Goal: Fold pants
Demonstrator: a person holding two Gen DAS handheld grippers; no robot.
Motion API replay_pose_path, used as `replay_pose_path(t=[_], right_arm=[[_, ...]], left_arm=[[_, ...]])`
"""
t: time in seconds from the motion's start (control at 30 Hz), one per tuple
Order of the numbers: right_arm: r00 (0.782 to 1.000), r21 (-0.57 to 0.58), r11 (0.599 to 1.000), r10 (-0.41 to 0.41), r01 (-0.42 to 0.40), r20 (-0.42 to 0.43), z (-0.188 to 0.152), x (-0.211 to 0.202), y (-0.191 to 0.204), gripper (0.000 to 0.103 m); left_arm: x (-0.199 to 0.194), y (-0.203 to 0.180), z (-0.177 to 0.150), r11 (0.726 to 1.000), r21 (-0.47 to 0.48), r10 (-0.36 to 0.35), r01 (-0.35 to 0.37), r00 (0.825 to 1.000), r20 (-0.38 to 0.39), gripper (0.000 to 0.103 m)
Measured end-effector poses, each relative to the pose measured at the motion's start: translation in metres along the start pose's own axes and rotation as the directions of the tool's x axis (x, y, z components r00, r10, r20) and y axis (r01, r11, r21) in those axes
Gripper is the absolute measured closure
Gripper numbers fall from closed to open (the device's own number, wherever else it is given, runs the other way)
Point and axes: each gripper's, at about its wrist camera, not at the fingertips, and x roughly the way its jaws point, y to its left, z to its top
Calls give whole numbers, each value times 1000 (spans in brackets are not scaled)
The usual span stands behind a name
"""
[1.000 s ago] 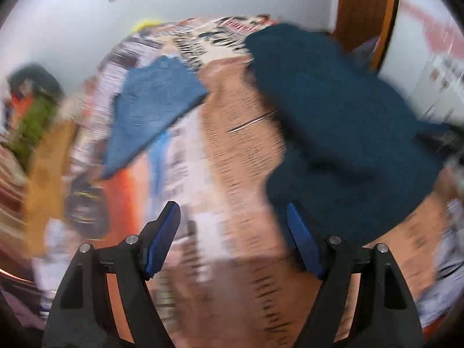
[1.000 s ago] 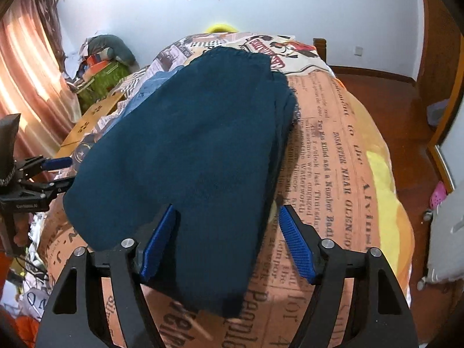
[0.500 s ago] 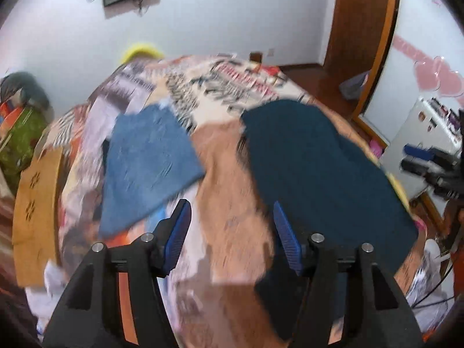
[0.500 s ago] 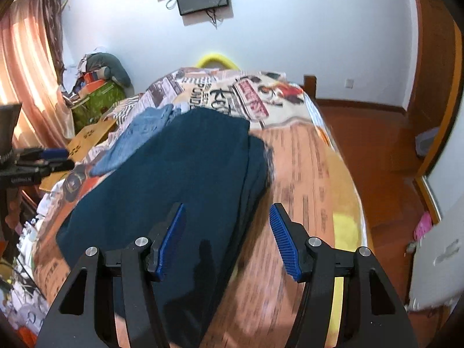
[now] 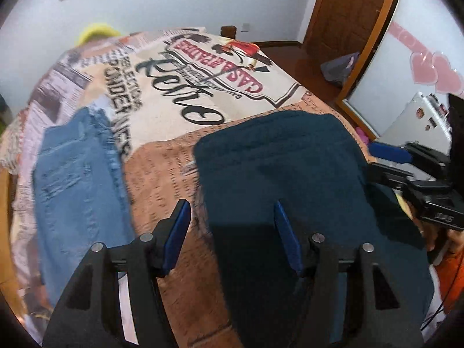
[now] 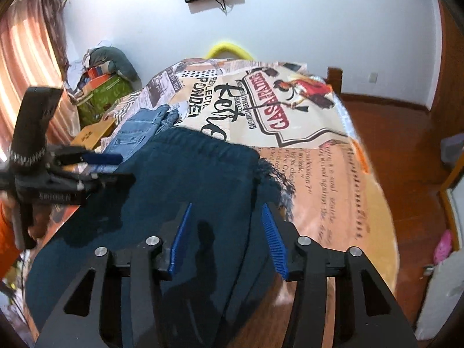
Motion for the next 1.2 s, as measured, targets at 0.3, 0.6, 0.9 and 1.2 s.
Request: replay_pose_path(t=[0.3, 0.6, 0.9, 1.2], right_arm=[[999, -34, 999, -25, 27, 43, 6, 14, 1, 94], [990, -32, 990, -137, 138, 32, -3, 13, -13, 95], [993, -51, 992, -115, 116, 21, 4, -20, 1, 54], [996, -58, 995, -81, 83, 40, -20, -68, 25, 33]], left_arm=[[-6, -20, 13, 996, 85, 36, -42, 997, 70, 72], [14, -15, 32, 991, 48, 124, -125, 992, 34, 85], [-42, -29, 13, 991, 111, 67, -77, 994, 92, 81], [-75, -40, -30, 995, 93, 32, -39, 997, 70, 44]])
